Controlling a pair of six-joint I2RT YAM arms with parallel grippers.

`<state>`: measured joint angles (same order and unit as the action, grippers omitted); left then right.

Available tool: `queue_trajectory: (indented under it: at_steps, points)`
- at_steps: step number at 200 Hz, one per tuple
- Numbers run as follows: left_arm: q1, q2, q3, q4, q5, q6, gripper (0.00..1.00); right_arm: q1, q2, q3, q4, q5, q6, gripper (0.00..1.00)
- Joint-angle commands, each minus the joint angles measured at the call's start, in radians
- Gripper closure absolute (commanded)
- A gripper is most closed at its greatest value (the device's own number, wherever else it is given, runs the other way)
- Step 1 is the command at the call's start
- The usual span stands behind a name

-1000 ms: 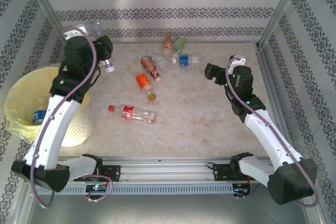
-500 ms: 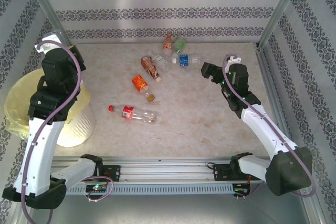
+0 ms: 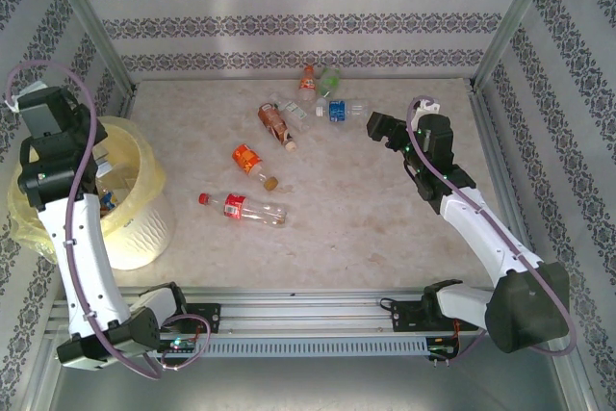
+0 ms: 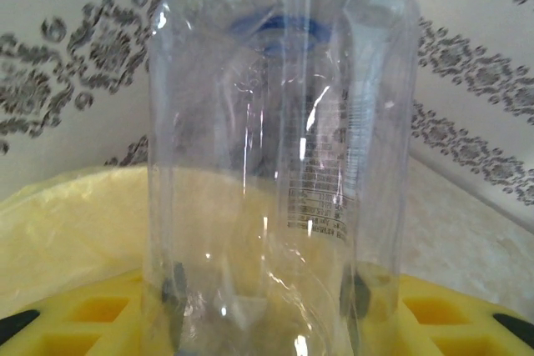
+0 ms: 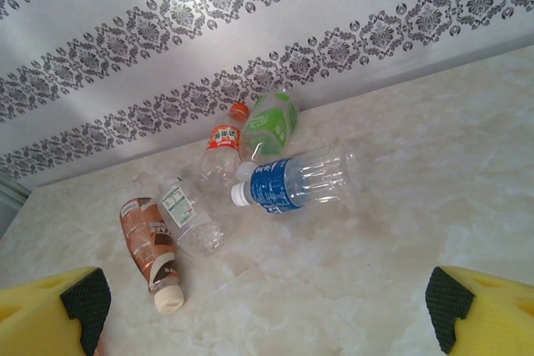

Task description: Put the plastic bottles in the bin

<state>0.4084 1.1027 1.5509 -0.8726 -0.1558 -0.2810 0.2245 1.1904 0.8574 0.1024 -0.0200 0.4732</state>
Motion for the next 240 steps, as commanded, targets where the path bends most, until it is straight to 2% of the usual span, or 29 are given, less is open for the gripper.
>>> queue_trajectory:
  at_steps: [1, 18, 39, 57, 105, 161, 195, 210, 240]
  points:
    - [0.015, -0.023, -0.062, -0.060, 0.133, 0.001, 0.40, -0.007, -0.008, 0.029, 0.020, 0.001, 0.001, 0.02]
    - [0.015, -0.021, -0.078, -0.079, 0.261, 0.017, 0.29, -0.006, -0.005, 0.032, 0.020, 0.002, 0.000, 0.02]
    - [0.015, -0.004, -0.059, -0.111, 0.322, 0.033, 0.14, -0.007, 0.001, 0.038, 0.024, -0.007, 0.006, 0.02]
    - [0.015, -0.013, -0.054, -0.095, 0.368, 0.021, 0.08, -0.005, 0.005, 0.039, 0.025, -0.015, 0.013, 0.02]
    - [0.015, -0.022, -0.035, -0.077, 0.443, -0.032, 0.00, -0.006, -0.006, 0.022, 0.025, -0.002, 0.007, 0.02]
    - [0.001, -0.038, -0.031, -0.016, 0.574, -0.147, 0.00, -0.006, -0.027, -0.002, 0.039, 0.045, 0.026, 0.02]
    - [-0.095, -0.046, -0.025, 0.043, 0.578, -0.198, 0.00, -0.006, -0.027, -0.011, 0.046, 0.025, 0.031, 0.02]
    - [-0.165, -0.034, -0.026, 0.071, 0.575, -0.216, 0.00, -0.006, -0.025, -0.011, 0.044, 0.025, 0.031, 0.02]
    - [-0.340, 0.013, -0.015, 0.123, 0.503, -0.237, 0.00, -0.007, -0.026, -0.012, 0.044, 0.015, 0.030, 0.02]
